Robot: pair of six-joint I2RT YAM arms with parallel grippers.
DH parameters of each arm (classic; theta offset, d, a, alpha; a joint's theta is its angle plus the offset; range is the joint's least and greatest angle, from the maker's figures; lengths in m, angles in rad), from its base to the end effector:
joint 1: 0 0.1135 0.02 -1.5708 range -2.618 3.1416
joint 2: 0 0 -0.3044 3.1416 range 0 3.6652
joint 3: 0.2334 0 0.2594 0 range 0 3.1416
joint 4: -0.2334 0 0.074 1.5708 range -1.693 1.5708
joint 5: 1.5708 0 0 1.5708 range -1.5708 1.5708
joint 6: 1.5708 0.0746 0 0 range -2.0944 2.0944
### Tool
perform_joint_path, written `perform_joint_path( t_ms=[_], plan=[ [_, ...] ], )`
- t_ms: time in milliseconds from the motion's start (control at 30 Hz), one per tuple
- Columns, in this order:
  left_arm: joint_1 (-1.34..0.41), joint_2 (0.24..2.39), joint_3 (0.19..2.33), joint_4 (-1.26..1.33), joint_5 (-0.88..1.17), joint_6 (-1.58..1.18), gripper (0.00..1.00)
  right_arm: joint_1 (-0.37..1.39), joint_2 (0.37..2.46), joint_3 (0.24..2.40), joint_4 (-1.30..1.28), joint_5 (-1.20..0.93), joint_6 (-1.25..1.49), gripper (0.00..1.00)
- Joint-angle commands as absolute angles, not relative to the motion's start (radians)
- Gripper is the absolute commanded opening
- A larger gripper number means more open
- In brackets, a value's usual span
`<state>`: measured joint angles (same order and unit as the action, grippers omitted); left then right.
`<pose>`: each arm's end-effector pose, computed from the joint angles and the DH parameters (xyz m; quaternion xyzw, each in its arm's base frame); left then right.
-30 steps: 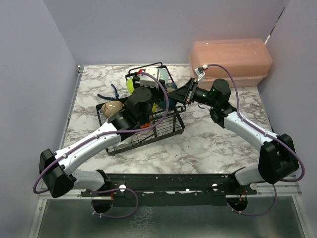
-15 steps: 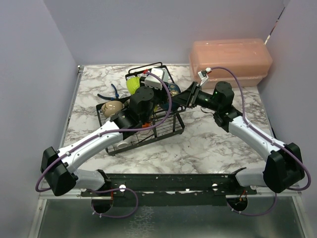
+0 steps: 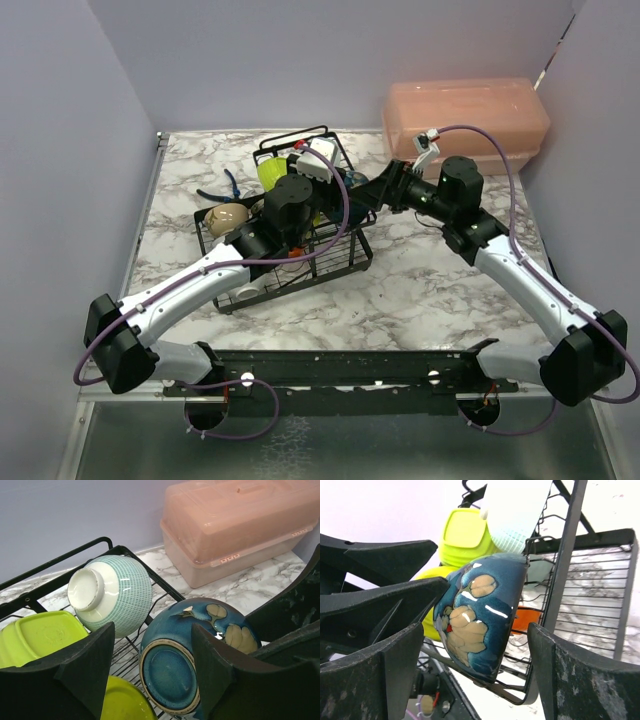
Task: Load the bowls into the dish rack
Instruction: Turn the bowl upside down on the dish rack.
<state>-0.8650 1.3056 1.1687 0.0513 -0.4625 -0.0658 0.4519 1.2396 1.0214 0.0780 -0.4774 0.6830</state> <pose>0.2450 -0.2362 0.4202 0.1362 0.7209 -0.1445 0.6640 0.2723 0.1703 0.3857 -0.0695 0.7465 0.4930 0.4414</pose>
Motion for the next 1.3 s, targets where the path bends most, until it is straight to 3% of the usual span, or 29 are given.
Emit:
perform_joint_path(
  t_ms=[0, 200, 367, 533, 733, 1067, 1267],
  plan=[
    [-0.865, 1.318, 1.178, 0.043, -0.425, -0.067, 0.65, 0.457, 1.208, 1.071, -0.055, -0.367, 0.562, 0.89],
    [-0.866, 1.282, 1.183, 0.057, -0.435, -0.09, 0.86, 0.457, 1.222, 1.13, -0.1, -0.414, 0.489, 0.9],
    [-0.862, 1.25, 1.191, 0.037, -0.457, -0.104, 0.97, 0.458, 1.267, 1.186, -0.14, -0.487, 0.455, 0.95],
    [-0.835, 1.236, 1.201, -0.009, -0.457, -0.145, 0.97, 0.459, 1.3, 1.185, -0.177, -0.457, 0.431, 0.94],
    [-0.791, 1.217, 1.208, -0.073, -0.44, -0.187, 0.98, 0.459, 1.325, 1.184, -0.27, -0.37, 0.381, 0.84],
    [-0.696, 1.184, 1.217, -0.128, -0.351, -0.241, 0.99, 0.458, 1.297, 1.177, -0.289, -0.307, 0.363, 0.8],
    [-0.653, 1.16, 1.216, -0.133, -0.302, -0.25, 0.99, 0.457, 1.284, 1.194, -0.244, -0.387, 0.373, 0.88]
  ],
)
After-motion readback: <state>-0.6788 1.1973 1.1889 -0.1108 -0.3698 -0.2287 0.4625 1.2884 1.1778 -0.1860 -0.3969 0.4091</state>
